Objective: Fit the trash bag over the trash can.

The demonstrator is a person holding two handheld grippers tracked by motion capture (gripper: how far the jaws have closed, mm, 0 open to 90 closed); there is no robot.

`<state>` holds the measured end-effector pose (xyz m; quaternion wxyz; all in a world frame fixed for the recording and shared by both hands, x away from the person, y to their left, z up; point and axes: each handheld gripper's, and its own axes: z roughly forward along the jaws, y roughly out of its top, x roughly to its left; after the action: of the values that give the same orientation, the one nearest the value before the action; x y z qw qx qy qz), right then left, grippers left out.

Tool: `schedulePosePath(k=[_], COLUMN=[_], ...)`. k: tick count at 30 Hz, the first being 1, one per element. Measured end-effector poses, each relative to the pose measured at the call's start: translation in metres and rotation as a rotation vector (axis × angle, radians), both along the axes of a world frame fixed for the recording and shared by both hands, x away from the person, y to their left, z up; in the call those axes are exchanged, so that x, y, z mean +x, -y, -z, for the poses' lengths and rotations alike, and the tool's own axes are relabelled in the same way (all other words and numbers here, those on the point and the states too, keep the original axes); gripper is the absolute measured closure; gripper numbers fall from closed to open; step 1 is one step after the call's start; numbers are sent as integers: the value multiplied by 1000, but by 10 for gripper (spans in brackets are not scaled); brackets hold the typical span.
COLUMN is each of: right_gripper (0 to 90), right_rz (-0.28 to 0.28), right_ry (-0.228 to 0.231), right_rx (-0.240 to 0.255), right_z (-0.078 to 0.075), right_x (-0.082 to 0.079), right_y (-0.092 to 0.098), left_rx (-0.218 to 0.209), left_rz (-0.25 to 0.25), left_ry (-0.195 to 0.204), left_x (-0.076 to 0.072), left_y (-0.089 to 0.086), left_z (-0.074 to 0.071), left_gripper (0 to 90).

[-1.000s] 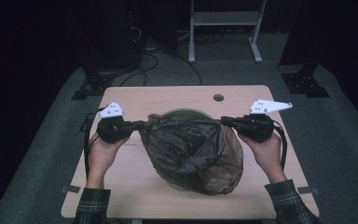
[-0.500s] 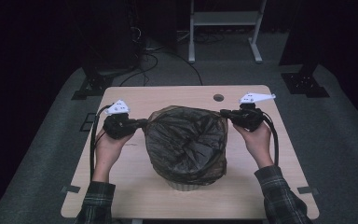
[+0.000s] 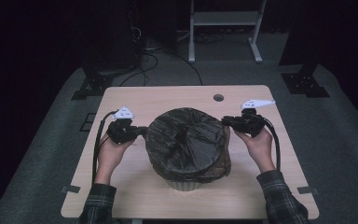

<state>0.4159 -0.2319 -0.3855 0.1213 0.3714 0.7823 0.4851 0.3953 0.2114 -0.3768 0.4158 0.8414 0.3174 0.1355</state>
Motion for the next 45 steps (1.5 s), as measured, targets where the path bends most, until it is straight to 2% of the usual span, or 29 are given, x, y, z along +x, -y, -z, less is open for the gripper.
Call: schedulePosePath(k=[1,3,6,9,13,17,19,21,23,25,26,28,29,30,32,36,45], right_gripper=[692,650,546,431,391,350,334,330,356,559,602,784,815,885,900,900,900], right_rz=[-6,-30,-101,-175,-278,-337,-354,-362,-370,-387,-387,-386,-391,-391,-389,-389,-371], right_ry=[4,27,71,103,109,104,87,75,76,90,97,111,112,113,126,120,76], right_rx=[23,32,38,53,90,123,131,115,100,84,77,60,65,63,42,13,-54], right_z=[-6,-15,-31,-36,-36,-32,-29,-26,-24,-23,-23,-24,-24,-24,-25,-23,-2], right_x=[-6,-16,-46,-76,-108,-121,-121,-120,-120,-122,-123,-124,-124,-124,-126,-125,-124], right_y=[4,9,17,22,17,6,1,-5,-10,-13,-13,-13,-12,-12,-11,-10,-9], left_rx=[2,5,4,10,17,20,18,17,15,10,8,12,12,14,15,36,66], left_rz=[-1,-5,-9,-6,-4,-2,-3,0,5,8,10,13,14,14,16,18,18], left_ry=[-1,-2,6,8,10,12,13,15,14,14,14,13,12,12,9,-4,-47], left_x=[0,-1,-4,-7,-11,-13,-15,-16,-17,-18,-18,-18,-18,-17,-17,-16,-11], left_y=[-1,-2,-5,-5,-5,-6,-6,-7,-7,-7,-7,-6,-6,-5,-4,-1,5], left_z=[0,-1,-4,-6,-7,-8,-8,-9,-9,-10,-10,-10,-10,-10,-10,-8,8], left_gripper=[899,899,899,899,899,899,899,899,899,899,899,899,899,899,899,900,900])
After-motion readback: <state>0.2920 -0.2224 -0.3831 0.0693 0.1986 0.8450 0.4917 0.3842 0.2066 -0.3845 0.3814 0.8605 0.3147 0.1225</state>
